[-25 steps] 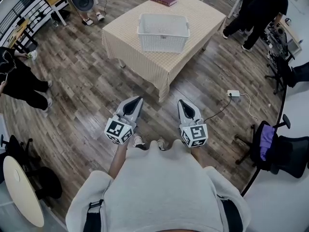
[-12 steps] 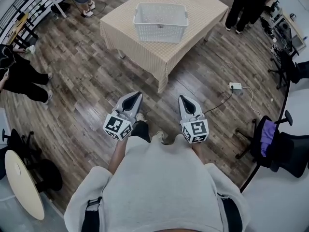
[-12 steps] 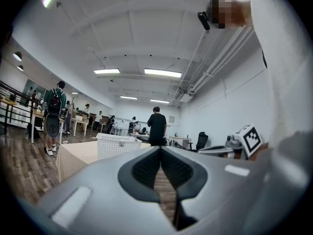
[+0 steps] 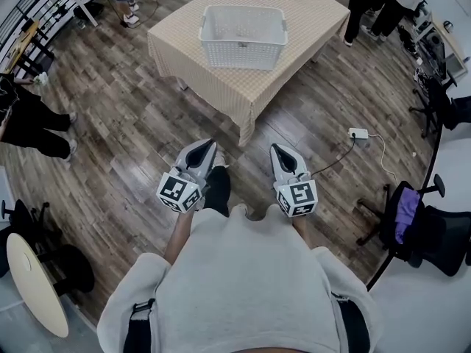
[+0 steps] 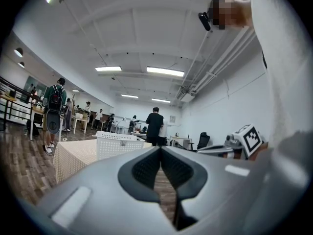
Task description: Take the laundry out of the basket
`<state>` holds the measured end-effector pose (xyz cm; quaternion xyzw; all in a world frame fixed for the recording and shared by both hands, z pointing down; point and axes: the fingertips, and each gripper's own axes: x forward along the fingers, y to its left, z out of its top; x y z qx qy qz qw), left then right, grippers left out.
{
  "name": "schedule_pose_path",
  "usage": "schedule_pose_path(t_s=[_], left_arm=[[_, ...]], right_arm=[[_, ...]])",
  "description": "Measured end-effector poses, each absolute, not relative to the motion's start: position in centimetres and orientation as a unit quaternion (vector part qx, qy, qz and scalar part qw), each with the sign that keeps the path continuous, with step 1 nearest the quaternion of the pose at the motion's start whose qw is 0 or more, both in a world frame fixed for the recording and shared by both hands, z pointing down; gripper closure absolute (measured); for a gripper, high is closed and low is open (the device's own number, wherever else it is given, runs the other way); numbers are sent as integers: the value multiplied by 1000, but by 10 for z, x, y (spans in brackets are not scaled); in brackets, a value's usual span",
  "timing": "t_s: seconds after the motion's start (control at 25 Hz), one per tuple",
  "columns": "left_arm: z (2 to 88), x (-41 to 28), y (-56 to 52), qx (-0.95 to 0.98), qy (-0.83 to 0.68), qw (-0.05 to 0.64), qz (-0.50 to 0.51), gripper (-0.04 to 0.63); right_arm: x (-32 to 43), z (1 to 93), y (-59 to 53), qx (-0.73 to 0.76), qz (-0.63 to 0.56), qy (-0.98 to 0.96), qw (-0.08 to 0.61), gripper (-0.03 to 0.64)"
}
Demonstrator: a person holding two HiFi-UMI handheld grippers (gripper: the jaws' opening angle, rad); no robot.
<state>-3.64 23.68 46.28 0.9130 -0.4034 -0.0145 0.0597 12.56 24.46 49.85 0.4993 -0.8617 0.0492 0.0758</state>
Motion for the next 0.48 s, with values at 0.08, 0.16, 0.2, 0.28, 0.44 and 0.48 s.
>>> schedule_pose_path(t_s=[0.08, 0.16, 0.2, 0.28, 0.44, 0.48], left_arm=[[465, -38, 220, 912, -405, 62, -14, 588], [468, -39, 201, 912, -405, 66, -15, 588], [469, -40, 190, 912, -404, 67, -16, 588], [468, -41, 168, 912, -403, 67, -19, 588], [462, -47, 118, 913, -401, 66, -26, 588], [461, -49, 106, 914, -400, 66, -27, 588]], right_arm=[[125, 498, 227, 499, 50, -862, 75, 618], [123, 501, 208, 500, 52, -861, 76, 618], [122, 502, 199, 500, 53, -861, 77, 617], [119, 503, 178, 498, 53, -862, 82, 617], [110, 497, 129, 496, 49, -863, 85, 617], [106, 495, 116, 497, 48, -862, 86, 617]])
